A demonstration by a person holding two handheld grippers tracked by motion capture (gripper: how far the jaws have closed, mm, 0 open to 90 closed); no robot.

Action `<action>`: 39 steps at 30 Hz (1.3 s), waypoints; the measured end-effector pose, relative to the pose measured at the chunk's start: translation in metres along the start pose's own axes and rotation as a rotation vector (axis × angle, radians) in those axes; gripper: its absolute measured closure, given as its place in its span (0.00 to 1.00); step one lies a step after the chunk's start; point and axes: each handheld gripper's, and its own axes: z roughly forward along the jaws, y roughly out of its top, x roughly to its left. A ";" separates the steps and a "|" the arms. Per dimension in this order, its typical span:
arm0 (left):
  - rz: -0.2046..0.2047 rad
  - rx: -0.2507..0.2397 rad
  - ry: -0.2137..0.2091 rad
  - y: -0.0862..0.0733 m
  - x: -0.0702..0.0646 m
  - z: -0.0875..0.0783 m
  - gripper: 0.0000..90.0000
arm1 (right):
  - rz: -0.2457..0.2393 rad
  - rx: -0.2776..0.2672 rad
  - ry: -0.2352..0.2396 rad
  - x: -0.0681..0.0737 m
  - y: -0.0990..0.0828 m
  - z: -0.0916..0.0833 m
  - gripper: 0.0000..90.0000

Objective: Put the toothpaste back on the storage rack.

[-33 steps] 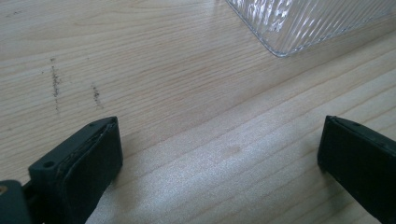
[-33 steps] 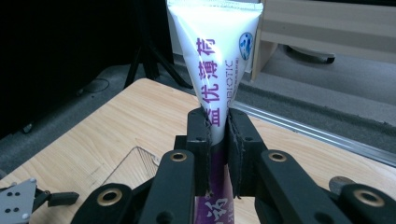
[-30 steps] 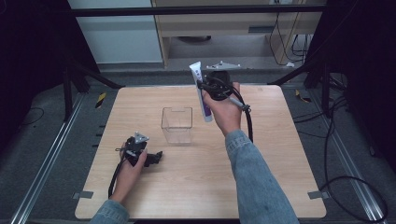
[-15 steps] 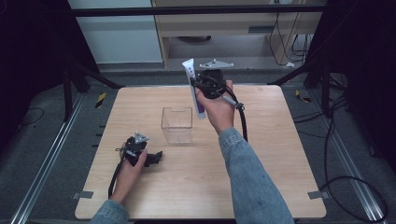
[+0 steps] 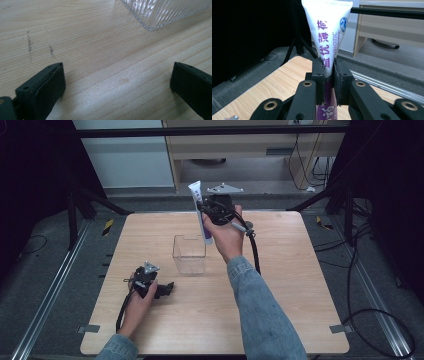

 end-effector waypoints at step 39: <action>0.000 0.000 0.000 0.000 0.000 0.000 0.00 | -0.003 -0.026 0.046 0.029 -0.031 0.027 0.89</action>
